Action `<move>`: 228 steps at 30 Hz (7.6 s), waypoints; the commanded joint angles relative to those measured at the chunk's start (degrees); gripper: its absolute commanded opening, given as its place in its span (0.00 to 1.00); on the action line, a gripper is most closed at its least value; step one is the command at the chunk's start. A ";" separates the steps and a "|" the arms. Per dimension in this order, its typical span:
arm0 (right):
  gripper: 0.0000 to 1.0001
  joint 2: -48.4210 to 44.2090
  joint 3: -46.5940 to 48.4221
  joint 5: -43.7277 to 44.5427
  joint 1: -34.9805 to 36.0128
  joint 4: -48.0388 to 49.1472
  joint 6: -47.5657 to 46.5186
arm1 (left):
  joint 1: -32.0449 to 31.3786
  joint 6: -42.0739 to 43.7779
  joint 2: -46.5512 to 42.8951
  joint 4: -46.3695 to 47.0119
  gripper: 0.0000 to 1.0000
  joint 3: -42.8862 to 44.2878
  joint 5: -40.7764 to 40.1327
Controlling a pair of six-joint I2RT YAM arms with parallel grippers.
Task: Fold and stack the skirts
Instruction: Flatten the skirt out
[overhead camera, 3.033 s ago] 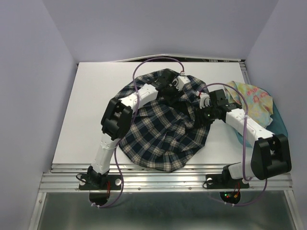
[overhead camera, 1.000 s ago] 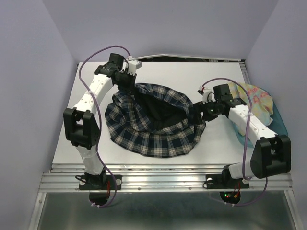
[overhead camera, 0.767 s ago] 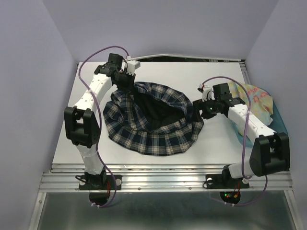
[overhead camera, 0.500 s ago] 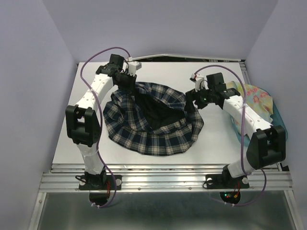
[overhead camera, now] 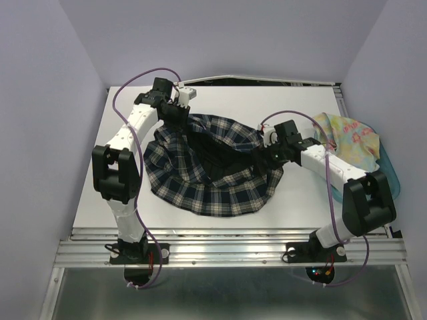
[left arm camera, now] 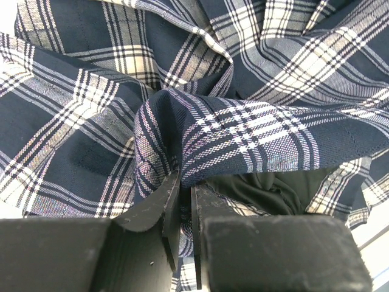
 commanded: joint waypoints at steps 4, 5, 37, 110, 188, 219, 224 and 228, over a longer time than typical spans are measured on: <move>0.89 -2.45 -3.33 3.44 1.33 9.93 5.33 | 1.76 -2.61 2.13 1.77 0.20 1.20 1.54; 0.86 -2.28 -3.42 4.14 1.94 10.64 6.29 | 1.85 -2.79 2.66 1.86 0.19 1.37 1.72; 0.52 3.79 4.05 18.74 8.71 16.80 7.45 | 9.15 -1.91 6.44 2.92 0.15 2.08 3.83; 0.02 -1.50 24.20 7.32 -3.77 -22.04 -22.71 | 10.38 21.03 -37.59 -0.07 0.00 -19.52 -0.39; 0.73 -12.76 11.52 4.06 7.66 -17.31 -26.14 | 10.82 29.32 -58.87 7.20 0.67 -47.75 8.34; 0.58 16.45 10.10 -23.68 27.60 -13.62 -11.20 | 9.15 -0.42 8.52 15.14 0.46 -16.49 -12.69; 0.61 13.29 25.47 -19.77 23.32 -14.84 -10.40 | 9.15 4.93 8.48 12.33 0.53 -4.34 -8.40; 0.63 13.18 33.47 -16.69 10.15 -14.58 -8.81 | 9.15 9.60 -0.91 12.24 0.59 -5.39 -1.55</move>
